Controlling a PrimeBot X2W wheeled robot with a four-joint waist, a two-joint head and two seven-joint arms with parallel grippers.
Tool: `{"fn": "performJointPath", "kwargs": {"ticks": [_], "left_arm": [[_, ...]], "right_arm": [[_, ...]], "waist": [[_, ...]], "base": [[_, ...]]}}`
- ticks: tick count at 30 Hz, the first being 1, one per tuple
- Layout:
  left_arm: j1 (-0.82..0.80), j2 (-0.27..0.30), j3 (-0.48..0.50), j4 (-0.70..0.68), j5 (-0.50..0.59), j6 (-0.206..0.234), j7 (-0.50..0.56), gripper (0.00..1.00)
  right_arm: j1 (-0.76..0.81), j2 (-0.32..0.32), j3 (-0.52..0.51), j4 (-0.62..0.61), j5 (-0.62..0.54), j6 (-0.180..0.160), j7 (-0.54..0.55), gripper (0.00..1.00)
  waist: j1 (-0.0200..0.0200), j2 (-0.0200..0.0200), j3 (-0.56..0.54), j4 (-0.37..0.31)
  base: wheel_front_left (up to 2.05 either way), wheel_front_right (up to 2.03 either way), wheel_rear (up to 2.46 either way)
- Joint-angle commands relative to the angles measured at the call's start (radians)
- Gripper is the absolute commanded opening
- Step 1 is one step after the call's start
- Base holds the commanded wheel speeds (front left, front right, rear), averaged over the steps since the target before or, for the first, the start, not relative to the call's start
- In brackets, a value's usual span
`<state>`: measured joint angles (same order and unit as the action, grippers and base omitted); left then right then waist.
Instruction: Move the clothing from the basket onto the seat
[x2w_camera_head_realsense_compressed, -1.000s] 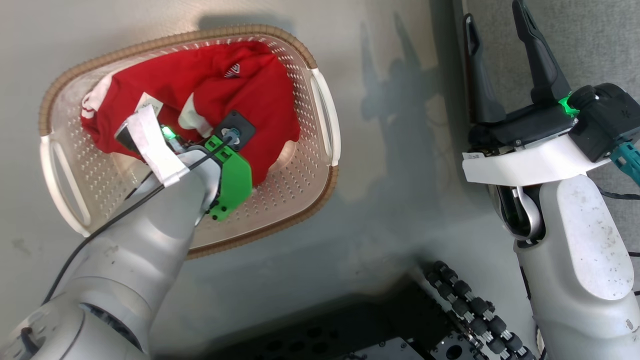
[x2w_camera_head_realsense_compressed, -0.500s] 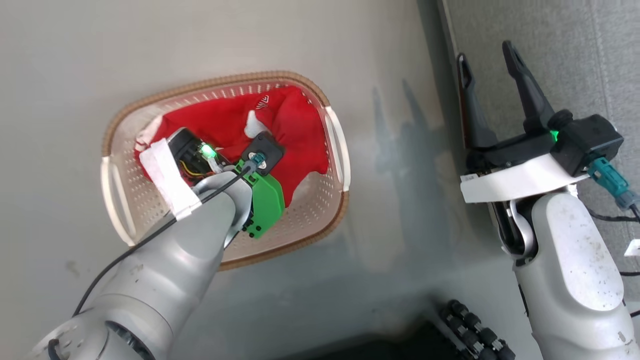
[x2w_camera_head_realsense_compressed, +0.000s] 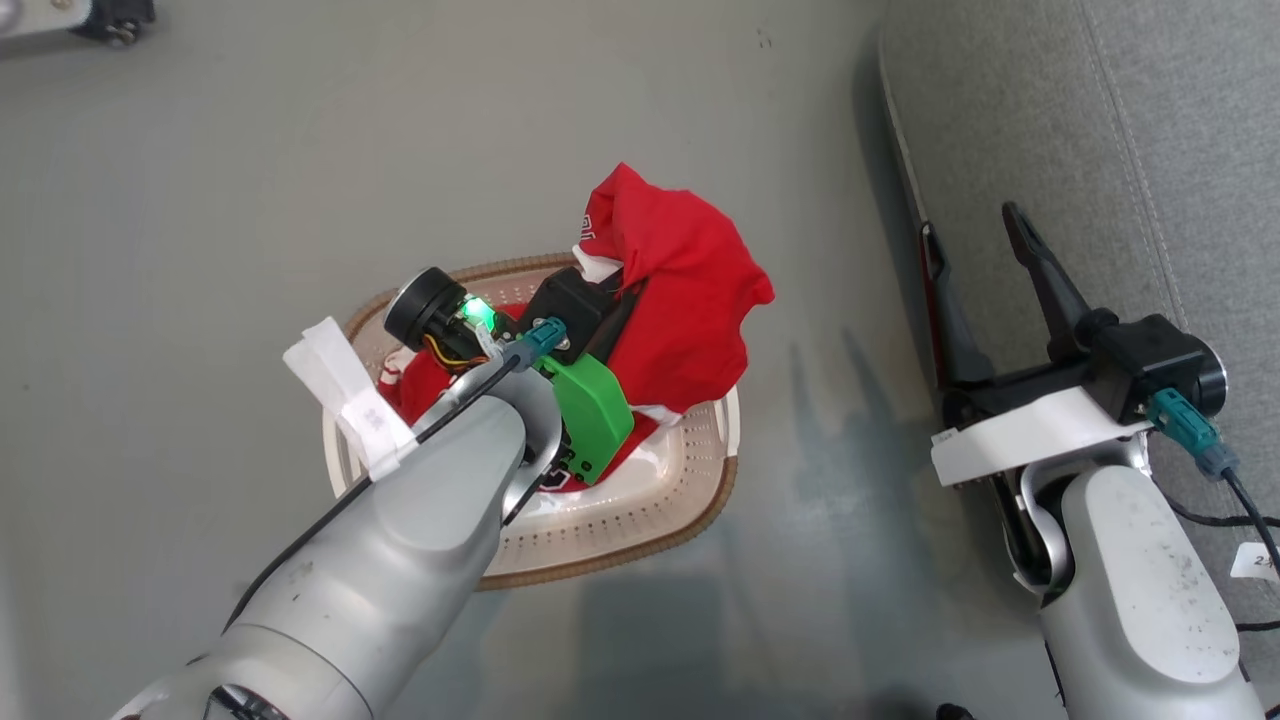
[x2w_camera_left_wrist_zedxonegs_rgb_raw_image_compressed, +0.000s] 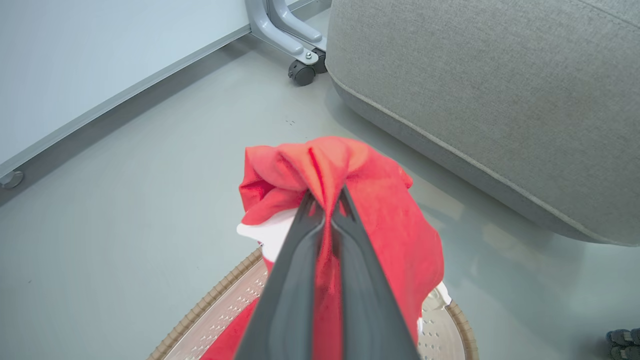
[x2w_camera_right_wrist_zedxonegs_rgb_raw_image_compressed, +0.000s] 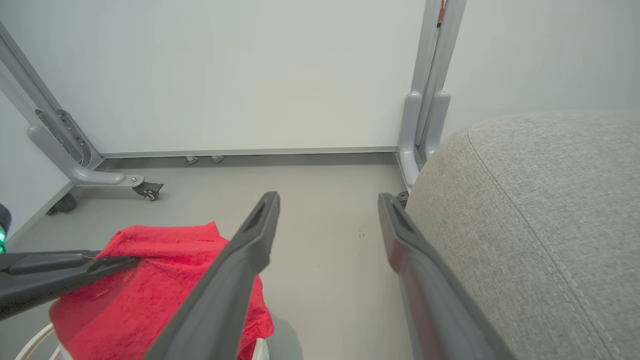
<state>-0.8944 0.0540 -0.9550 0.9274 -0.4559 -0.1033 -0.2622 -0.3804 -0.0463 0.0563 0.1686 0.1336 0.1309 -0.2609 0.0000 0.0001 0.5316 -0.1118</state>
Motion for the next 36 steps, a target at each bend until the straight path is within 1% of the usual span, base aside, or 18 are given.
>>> {"fn": "performJointPath", "kwargs": {"ticks": [1, 13, 23, 31, 36], "left_arm": [[0.023, 0.012, 0.021, -0.029, 0.01, 0.009, -0.004, 0.0], [0.126, 0.032, 0.196, -0.295, 0.07, 0.025, -0.004, 0.0], [0.175, 0.034, 0.329, -0.472, 0.108, 0.023, -0.004, 0.0], [0.193, 0.039, 0.37, -0.526, 0.135, 0.018, -0.004, 0.0], [0.204, 0.037, 0.378, -0.528, 0.147, 0.013, -0.004, 0.0]], "right_arm": [[0.024, -0.003, -0.004, 0.006, -0.007, 0.0, -0.002, 1.0], [0.101, -0.003, -0.005, 0.032, 0.006, 0.0, -0.002, 1.0], [0.156, -0.003, 0.0, 0.041, 0.015, 0.0, -0.002, 1.0], [0.18, -0.003, 0.008, 0.025, 0.016, 0.0, -0.002, 1.0], [0.18, -0.003, 0.05, -0.014, 0.003, 0.0, -0.002, 1.0]], "waist": [[0.0, -0.0001, -0.093, 0.053], [0.0, -0.0001, -0.237, 0.082], [0.0, -0.0001, -0.313, 0.095], [0.0, -0.0001, -0.336, 0.098], [0.0, -0.0001, -0.345, 0.096]], "base": [[0.0, 0.0, 0.0], [0.0, 0.0, 0.0], [0.0, 0.0, 0.0], [0.0, 0.0, 0.0], [0.0, 0.0, 0.0]]}}
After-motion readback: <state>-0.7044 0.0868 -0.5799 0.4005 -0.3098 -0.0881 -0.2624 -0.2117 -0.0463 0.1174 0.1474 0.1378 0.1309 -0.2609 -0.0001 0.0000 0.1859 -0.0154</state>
